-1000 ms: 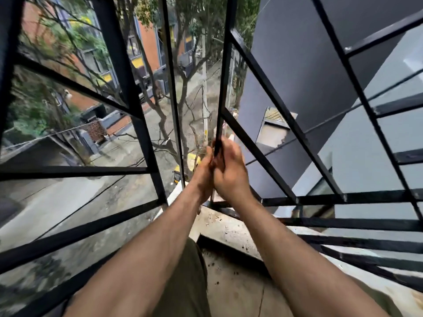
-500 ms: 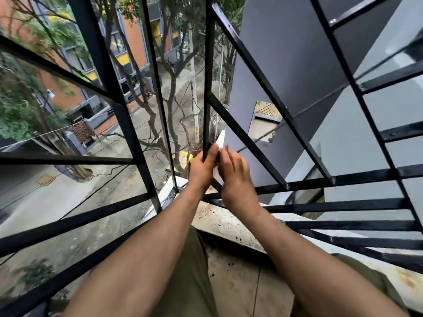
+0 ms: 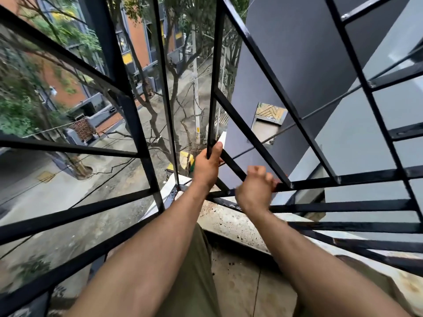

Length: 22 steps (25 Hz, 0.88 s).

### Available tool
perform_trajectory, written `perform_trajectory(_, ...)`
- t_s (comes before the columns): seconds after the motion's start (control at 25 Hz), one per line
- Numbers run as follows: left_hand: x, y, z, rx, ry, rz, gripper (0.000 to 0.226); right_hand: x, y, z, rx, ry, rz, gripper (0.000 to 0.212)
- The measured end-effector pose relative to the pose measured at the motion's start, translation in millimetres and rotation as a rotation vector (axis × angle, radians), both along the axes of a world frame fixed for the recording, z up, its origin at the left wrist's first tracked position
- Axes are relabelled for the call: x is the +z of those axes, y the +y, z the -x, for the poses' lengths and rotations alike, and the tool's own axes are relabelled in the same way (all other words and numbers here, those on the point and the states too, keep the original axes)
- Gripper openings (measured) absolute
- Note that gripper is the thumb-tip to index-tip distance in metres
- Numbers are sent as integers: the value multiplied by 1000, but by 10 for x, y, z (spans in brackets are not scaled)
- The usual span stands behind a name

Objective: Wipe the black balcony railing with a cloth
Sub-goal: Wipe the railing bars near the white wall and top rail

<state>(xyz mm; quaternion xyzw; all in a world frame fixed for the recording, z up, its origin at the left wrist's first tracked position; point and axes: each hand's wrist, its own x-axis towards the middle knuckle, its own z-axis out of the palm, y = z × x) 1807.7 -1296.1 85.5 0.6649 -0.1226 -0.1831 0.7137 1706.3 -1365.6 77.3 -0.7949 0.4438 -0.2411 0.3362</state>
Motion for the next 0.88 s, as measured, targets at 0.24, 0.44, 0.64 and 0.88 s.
perform_trajectory(0.24, -83, 90, -138, -107, -61, -61, 46, -540, 48, -57, 260, -349, 775, 49)
perform_trajectory(0.44, -176, 163, -187, -225, -22, -46, 103, -1070, 134, 22, 503, -2, 903, 69)
perform_trajectory(0.64, -410, 326, -305, -245, 223, -16, 91, -182, 564, -713, 59, -286, -543, 25)
perform_trajectory(0.88, -673, 391, -293, -132, 527, 272, 105, -293, 698, -548, 285, -591, -504, 52)
